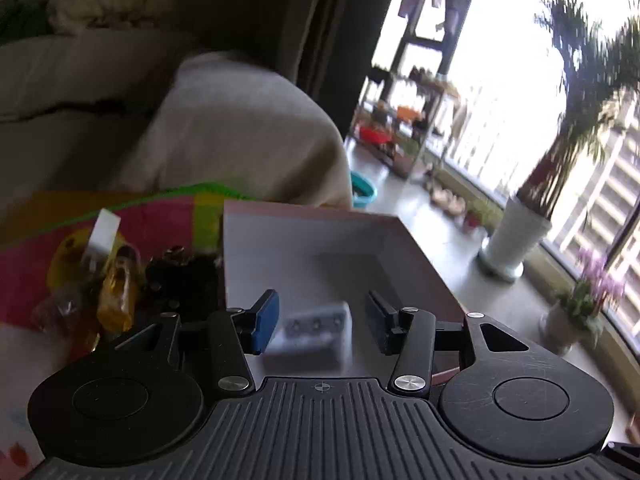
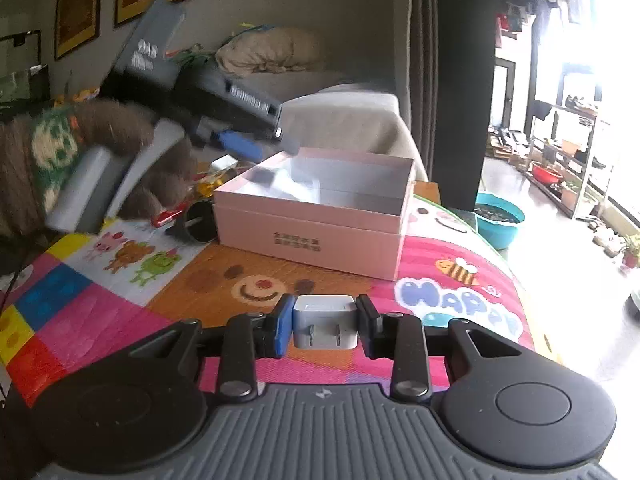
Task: Organize rigid objects
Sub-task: 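Release the charger into the pink box with the left gripper while the right gripper drops the adapter in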
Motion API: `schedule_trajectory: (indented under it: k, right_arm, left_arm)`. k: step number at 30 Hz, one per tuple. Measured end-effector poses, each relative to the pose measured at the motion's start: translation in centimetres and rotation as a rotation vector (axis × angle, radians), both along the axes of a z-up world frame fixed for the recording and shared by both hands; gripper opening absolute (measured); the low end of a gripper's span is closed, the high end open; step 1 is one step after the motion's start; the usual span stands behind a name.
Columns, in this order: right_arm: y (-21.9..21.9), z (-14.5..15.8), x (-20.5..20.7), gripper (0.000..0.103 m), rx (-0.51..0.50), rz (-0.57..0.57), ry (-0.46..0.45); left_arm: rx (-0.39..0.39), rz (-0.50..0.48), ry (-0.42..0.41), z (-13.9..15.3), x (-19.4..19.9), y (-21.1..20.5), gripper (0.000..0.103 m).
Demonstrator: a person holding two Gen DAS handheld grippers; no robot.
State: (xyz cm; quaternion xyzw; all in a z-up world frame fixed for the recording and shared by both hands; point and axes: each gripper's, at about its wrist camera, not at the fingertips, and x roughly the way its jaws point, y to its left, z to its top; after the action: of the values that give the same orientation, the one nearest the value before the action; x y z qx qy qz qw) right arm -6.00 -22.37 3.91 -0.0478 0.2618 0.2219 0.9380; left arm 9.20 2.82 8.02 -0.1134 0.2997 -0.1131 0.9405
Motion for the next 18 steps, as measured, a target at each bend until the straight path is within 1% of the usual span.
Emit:
schedule_trajectory:
  k: [1, 3, 7, 9, 11, 15, 16, 17, 18]
  right_arm:
    - [-0.1, 0.0, 0.2, 0.033, 0.004, -0.003, -0.001]
    - [-0.3, 0.2, 0.7, 0.033, 0.007, -0.007, -0.004]
    - [0.2, 1.8, 2.7, 0.033, 0.031, -0.004, -0.034]
    - [0.8, 3.0, 4.3, 0.033, 0.042, -0.003, -0.060]
    - [1.8, 4.3, 6.4, 0.033, 0.045, -0.012, -0.082]
    - [3.8, 6.0, 10.8, 0.033, 0.055, -0.028, -0.098]
    - [4.4, 6.2, 11.8, 0.036, 0.048, -0.039, -0.102]
    - [5.0, 6.2, 12.7, 0.043, 0.029, -0.052, -0.100]
    - [5.6, 6.1, 13.4, 0.045, 0.009, -0.061, -0.092]
  left_arm:
    - [-0.016, 0.004, -0.022, 0.0, -1.1, 0.7, 0.052]
    - [-0.020, 0.010, -0.063, -0.1, -3.2, 1.8, 0.052]
    - [0.012, 0.042, -0.104, -0.7, -8.4, 4.4, 0.052]
    - [0.036, 0.051, -0.085, -1.5, -10.7, 5.6, 0.052]
    - [0.063, 0.053, -0.046, -2.6, -12.3, 6.8, 0.052]
    - [0.057, 0.090, 0.012, -3.9, -13.9, 9.1, 0.052]
    - [0.050, 0.106, 0.017, -4.0, -14.0, 9.5, 0.052]
    - [0.042, 0.129, 0.022, -4.2, -14.1, 9.9, 0.052]
    - [0.034, 0.143, 0.024, -4.4, -14.2, 10.5, 0.052]
